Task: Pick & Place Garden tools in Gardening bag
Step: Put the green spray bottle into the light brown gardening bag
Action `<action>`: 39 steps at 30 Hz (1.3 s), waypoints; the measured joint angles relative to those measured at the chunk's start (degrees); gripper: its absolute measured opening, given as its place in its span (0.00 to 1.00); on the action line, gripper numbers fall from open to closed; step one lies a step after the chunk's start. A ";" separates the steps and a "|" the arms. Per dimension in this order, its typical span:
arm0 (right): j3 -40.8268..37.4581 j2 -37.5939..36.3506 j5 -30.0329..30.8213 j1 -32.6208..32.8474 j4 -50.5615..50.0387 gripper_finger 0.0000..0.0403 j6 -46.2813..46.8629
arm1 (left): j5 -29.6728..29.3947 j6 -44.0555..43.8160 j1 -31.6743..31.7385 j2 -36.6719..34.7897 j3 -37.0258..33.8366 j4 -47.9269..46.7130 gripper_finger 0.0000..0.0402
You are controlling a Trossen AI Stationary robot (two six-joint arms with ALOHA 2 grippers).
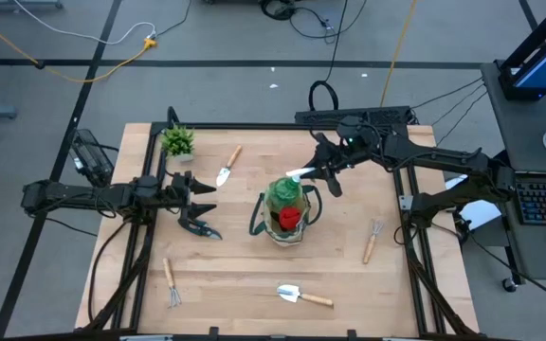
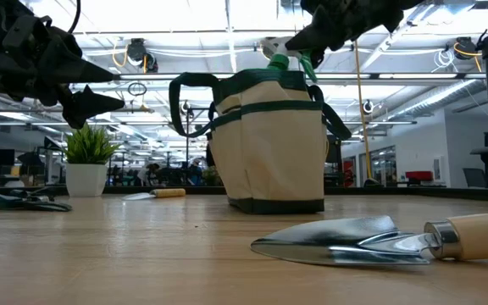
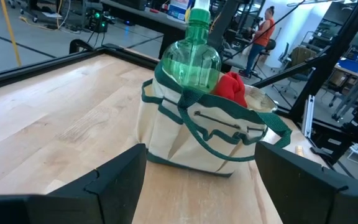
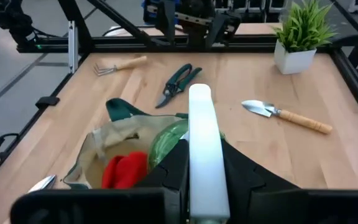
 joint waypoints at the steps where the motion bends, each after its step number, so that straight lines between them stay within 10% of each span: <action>1: 0.00 0.00 -0.03 0.00 -0.33 0.11 -0.38 | 0.00 -0.01 -0.01 0.00 0.00 0.02 0.77; 39: 0.00 4.74 8.07 5.01 -4.70 0.14 -8.05 | -0.01 -0.50 0.00 0.00 0.00 0.98 0.77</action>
